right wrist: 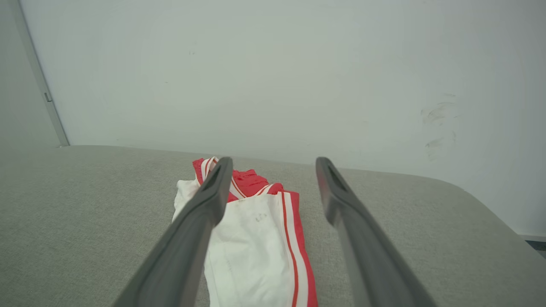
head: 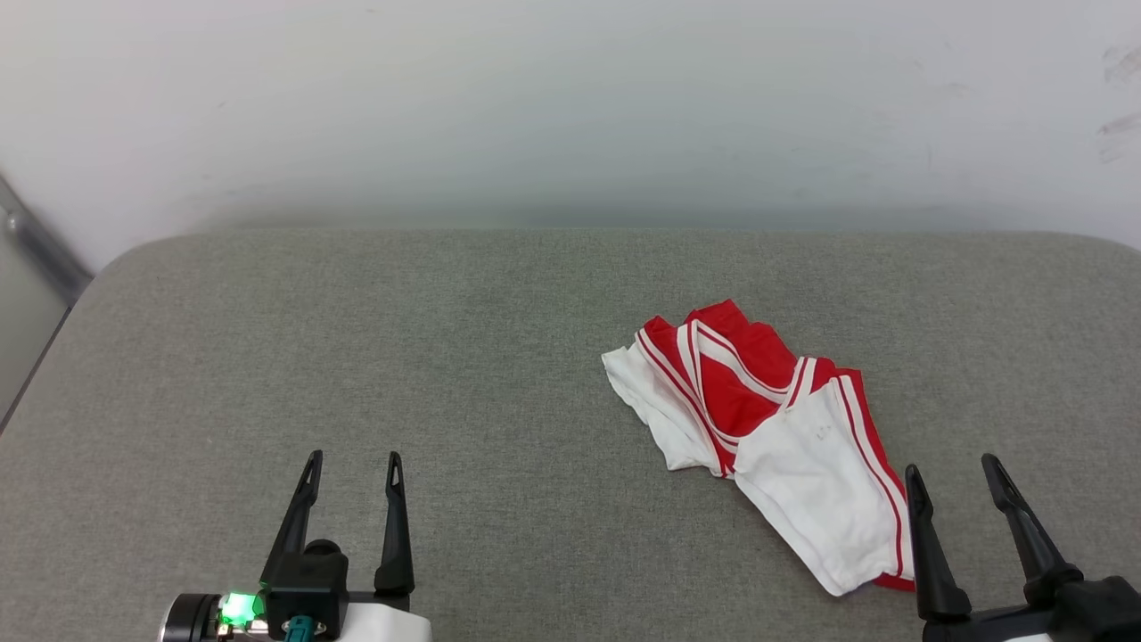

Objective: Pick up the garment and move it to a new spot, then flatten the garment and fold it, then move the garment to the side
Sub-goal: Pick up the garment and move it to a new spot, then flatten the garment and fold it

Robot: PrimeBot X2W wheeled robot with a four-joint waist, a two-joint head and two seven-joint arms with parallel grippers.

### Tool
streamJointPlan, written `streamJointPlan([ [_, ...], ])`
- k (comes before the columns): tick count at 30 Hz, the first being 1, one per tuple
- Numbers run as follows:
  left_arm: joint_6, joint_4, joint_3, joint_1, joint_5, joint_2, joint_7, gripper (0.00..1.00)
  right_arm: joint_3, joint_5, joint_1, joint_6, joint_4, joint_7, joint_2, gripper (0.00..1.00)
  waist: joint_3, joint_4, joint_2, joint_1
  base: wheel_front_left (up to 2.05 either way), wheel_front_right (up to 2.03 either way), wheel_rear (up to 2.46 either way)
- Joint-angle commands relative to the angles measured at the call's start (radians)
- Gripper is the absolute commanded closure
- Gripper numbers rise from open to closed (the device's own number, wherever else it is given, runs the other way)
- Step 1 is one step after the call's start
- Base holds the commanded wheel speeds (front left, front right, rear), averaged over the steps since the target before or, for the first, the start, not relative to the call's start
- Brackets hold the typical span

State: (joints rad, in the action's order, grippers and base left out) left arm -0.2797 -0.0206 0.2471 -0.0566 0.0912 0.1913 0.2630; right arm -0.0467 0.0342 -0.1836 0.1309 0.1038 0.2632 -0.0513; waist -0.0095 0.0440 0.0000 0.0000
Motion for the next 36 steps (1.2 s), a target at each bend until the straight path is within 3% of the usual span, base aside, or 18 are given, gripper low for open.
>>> streamJointPlan([
  [1,0.008,-0.001,-0.008,-0.010,-0.010,-0.005,0.003,0.00,0.001,0.006,-0.007,0.000,-0.002,0.002,0.002,0.00,-0.001,0.000,0.0000,0.0000,0.00,0.00,0.00],
  [13,0.057,-0.010,-0.041,-0.022,-0.045,-0.038,0.003,0.00,0.003,0.009,-0.009,0.000,0.000,0.002,0.002,0.00,-0.005,0.001,0.0000,0.0000,0.00,0.00,0.00],
  [28,0.084,-0.013,-0.063,-0.025,-0.067,-0.059,0.003,0.00,0.001,0.011,-0.008,0.000,0.000,0.002,0.002,0.00,-0.003,-0.001,0.0000,0.0000,0.00,0.00,0.00],
  [36,0.090,-0.011,-0.068,-0.008,-0.073,-0.068,0.003,0.00,-0.035,-0.049,0.100,0.000,0.082,0.002,0.002,0.00,0.012,0.005,0.0000,0.0000,0.00,0.00,0.00],
])
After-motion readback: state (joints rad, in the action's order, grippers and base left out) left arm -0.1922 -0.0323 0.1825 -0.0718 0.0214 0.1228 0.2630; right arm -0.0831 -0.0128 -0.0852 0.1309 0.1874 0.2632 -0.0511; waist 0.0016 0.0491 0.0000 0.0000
